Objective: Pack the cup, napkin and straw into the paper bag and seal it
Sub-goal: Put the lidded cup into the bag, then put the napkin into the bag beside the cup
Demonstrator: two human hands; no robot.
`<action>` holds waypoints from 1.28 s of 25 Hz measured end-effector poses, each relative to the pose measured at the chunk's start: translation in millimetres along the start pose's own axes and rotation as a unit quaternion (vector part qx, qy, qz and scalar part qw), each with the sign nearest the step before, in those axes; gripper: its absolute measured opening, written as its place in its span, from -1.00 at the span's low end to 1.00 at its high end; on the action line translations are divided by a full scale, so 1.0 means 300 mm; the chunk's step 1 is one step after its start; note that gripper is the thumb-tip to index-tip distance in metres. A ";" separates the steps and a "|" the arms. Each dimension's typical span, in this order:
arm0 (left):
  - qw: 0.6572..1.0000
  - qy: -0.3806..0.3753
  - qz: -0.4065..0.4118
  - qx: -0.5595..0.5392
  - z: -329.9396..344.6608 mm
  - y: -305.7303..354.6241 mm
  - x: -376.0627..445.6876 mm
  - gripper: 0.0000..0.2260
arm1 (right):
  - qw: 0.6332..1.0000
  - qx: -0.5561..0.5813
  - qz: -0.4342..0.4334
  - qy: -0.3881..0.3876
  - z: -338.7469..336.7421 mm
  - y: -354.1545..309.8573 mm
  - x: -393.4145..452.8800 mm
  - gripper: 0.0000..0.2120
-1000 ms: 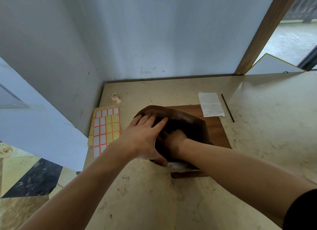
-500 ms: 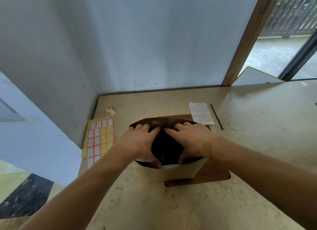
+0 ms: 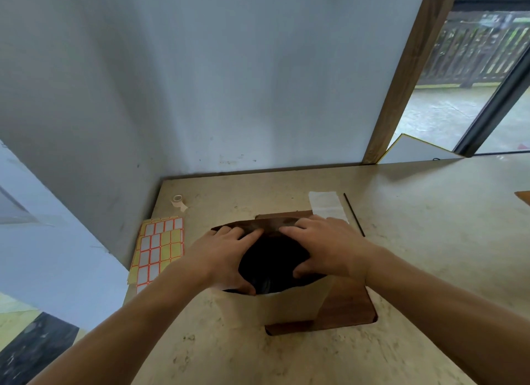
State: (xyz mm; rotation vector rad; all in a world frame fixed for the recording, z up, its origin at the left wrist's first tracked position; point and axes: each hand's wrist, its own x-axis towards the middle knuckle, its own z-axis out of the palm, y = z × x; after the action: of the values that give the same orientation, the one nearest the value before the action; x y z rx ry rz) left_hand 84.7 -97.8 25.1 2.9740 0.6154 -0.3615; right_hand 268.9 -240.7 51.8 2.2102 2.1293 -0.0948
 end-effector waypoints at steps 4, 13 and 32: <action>1.000 0.005 0.001 -0.001 0.011 -0.005 -0.007 0.02 | 0.991 0.115 -0.002 0.063 -0.033 0.027 0.050 -0.47; 1.000 0.017 -0.007 -0.019 0.012 0.002 -0.010 0.04 | 0.943 0.109 0.297 0.098 0.199 0.611 0.284 -0.74; 0.994 0.066 0.027 0.079 0.024 -0.008 -0.002 -0.20 | 0.947 0.024 0.319 -0.018 0.792 0.822 0.520 -0.70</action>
State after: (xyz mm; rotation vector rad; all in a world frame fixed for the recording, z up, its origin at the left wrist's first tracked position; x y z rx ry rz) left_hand 81.7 -96.8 18.1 3.1802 0.5409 -0.2189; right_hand 522.4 -116.9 -197.2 2.7673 1.3047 -0.1456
